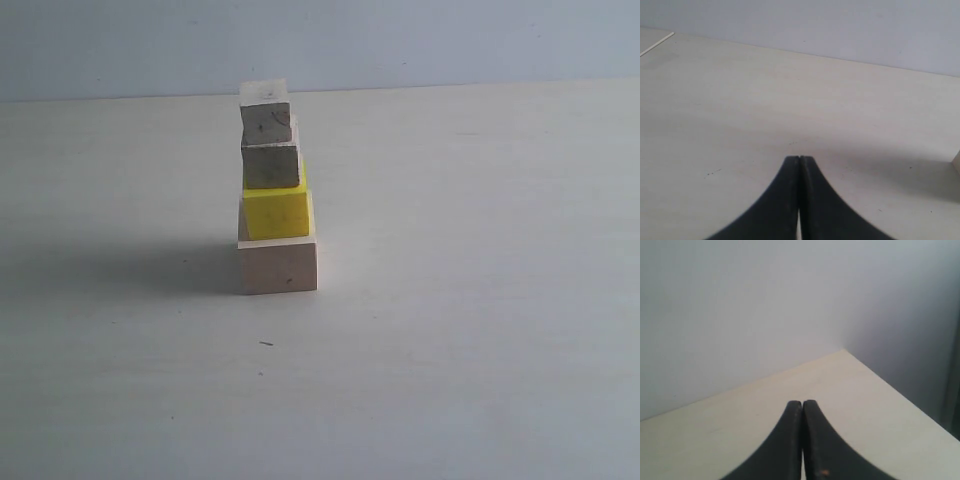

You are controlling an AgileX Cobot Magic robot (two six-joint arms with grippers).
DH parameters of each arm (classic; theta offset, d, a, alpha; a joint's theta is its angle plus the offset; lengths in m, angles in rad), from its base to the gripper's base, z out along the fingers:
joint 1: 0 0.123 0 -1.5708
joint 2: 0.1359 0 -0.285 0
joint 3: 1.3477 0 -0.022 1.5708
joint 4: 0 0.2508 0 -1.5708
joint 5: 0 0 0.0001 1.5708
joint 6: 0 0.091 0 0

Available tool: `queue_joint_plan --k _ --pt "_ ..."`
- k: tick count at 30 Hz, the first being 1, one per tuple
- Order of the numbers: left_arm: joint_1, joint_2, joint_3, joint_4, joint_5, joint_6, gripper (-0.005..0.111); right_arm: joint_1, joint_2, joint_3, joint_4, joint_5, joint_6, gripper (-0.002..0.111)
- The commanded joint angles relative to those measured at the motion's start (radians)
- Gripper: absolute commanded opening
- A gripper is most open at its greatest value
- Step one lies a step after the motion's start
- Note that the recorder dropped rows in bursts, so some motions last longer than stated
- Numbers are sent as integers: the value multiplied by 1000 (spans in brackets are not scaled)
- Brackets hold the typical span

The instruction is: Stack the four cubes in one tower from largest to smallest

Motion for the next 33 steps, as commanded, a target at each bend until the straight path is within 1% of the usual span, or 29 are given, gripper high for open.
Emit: queue_joint_plan --k 1,4,6,9,14,16,20,26,30,33 --pt "2 -6 3 1 -4 1 0 -5 10 110 41 -206 -12 0" --pt "2 -6 3 1 -4 1 0 -5 5 203 73 -342 -17 0" --pt "2 -6 3 1 -4 1 0 -5 -10 252 125 -376 -66 0" --pt "2 -6 3 1 -4 1 0 -5 -37 323 255 -419 -215 0" --pt "2 -6 3 1 -4 1 0 -5 -121 466 525 -547 -496 0" --pt "2 -6 3 1 -4 1 0 -5 -171 522 572 -581 -540 0" --pt "2 -6 3 1 -4 1 0 -5 -260 626 572 -596 -538 0" --pt "2 -6 3 1 -4 1 0 -5 -349 728 565 -597 -543 0" --pt "2 -6 3 1 -4 1 0 -5 -368 734 560 -592 -543 0" --pt "2 -6 3 1 -4 1 0 -5 -368 734 552 -545 -543 0"
